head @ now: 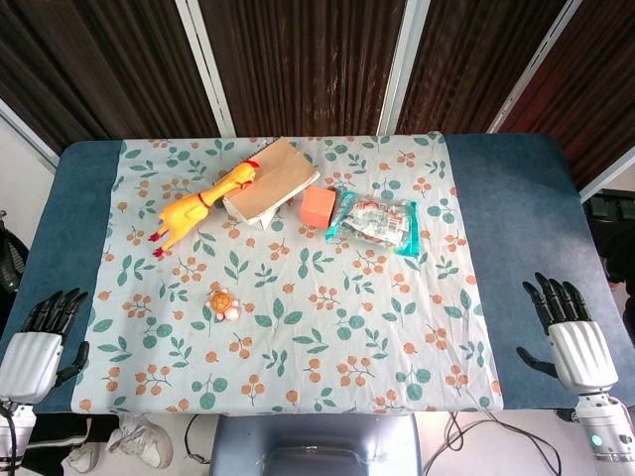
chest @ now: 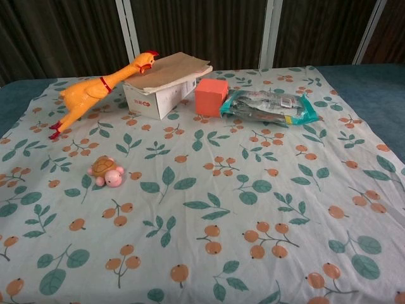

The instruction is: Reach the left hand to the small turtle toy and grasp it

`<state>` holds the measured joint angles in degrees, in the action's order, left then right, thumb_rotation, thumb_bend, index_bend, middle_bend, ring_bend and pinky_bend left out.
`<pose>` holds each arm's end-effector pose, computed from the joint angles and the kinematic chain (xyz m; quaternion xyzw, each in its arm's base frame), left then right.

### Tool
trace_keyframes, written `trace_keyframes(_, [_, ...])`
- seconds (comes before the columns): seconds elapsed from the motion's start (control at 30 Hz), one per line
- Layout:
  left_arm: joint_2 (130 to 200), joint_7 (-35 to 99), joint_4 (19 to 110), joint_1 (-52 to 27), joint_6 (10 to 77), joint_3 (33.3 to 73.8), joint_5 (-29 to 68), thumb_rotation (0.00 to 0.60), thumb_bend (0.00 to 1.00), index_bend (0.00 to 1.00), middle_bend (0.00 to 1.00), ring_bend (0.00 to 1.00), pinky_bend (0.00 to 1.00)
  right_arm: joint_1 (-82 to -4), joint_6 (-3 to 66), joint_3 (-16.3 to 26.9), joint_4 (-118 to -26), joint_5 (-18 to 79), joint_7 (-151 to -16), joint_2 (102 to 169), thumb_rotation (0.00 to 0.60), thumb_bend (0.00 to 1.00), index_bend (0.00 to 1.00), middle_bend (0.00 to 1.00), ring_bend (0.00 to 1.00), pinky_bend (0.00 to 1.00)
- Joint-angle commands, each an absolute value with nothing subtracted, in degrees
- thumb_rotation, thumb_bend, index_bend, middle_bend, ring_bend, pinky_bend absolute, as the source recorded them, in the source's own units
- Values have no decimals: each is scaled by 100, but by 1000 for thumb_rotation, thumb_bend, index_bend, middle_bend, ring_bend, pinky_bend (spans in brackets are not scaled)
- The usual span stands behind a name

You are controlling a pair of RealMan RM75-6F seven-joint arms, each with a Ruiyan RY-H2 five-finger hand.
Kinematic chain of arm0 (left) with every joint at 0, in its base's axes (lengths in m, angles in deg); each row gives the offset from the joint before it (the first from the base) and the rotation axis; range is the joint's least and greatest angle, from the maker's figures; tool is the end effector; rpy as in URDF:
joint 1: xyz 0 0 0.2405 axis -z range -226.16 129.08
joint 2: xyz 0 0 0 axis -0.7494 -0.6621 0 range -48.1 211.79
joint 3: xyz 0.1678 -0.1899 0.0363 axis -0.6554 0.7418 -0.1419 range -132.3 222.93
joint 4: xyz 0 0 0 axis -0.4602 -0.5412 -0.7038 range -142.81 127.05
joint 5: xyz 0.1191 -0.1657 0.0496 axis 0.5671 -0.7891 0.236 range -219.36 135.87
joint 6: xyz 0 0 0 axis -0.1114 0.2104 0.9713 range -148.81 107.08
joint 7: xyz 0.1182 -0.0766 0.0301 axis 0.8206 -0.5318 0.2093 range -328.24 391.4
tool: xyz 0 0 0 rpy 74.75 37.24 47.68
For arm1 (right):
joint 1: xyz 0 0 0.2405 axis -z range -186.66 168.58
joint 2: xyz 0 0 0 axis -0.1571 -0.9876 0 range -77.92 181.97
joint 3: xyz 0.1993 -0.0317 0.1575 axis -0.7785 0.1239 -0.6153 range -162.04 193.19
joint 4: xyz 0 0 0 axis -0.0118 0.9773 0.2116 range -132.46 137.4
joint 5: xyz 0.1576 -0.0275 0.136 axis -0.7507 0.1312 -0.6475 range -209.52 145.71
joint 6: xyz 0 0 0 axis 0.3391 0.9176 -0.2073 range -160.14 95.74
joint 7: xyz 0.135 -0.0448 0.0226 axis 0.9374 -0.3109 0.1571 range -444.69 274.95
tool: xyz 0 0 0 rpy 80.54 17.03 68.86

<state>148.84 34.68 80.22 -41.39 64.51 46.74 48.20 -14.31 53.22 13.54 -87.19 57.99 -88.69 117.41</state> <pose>-0.3066 0.1887 0.1430 -0.6390 -0.3416 -0.3837 0.5725 -0.3089 -0.1804 0.1512 0.6332 -0.3446 0.3739 0.5836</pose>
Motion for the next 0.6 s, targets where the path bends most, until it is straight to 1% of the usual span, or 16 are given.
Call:
trace_keyframes(0.03, [14909, 3509, 8020, -4122, 6416, 4668, 4812, 600, 476, 0, 46, 28, 127, -1421, 5335, 1359, -8735, 5805, -8843, 11720, 600, 262, 0, 0, 0, 0])
trace_keyframes(0.13, [14987, 3522, 7978, -4035, 6311, 4666, 4858, 600, 476, 0, 42, 28, 127, -1388, 5397, 1364, -8743, 5827, -8809, 11680, 600, 262, 0, 0, 0, 0])
trace_keyframes(0.2, [15115, 3413, 7823, -3908, 6242, 4664, 5015, 600, 476, 0, 39, 56, 145, -1360, 5463, 1375, -8764, 5871, -8758, 11649, 600, 262, 0, 0, 0, 0])
trace_keyframes(0.23, [15193, 3343, 7733, -3838, 6205, 4672, 5083, 600, 477, 0, 39, 100, 181, -1347, 5496, 1378, -8760, 5890, -8751, 11641, 600, 262, 0, 0, 0, 0])
trace_keyframes(0.27, [15285, 3287, 7632, -3761, 6178, 4691, 5156, 600, 477, 0, 38, 165, 242, -1333, 5525, 1380, -8754, 5902, -8755, 11637, 600, 262, 0, 0, 0, 0])
trace_keyframes(0.37, [15622, 3279, 7262, -3457, 6038, 4771, 5375, 600, 477, 0, 41, 386, 471, -1302, 5570, 1385, -8764, 5910, -8756, 11628, 600, 261, 0, 0, 0, 0])
trace_keyframes(0.43, [15845, 3278, 7063, -3234, 5912, 4799, 5527, 600, 476, 2, 42, 497, 576, -1286, 5598, 1388, -8777, 5925, -8771, 11625, 600, 262, 0, 0, 0, 0])
trace_keyframes(0.5, [16025, 3308, 6887, -2984, 5659, 4829, 5590, 600, 477, 6, 45, 561, 644, -1276, 5617, 1398, -8792, 5952, -8771, 11622, 600, 261, 0, 0, 0, 0])
trace_keyframes(0.6, [16224, 3491, 6721, -2688, 5290, 4862, 5598, 600, 478, 13, 50, 618, 694, -1264, 5627, 1404, -8798, 5959, -8772, 11617, 600, 262, 0, 0, 0, 0])
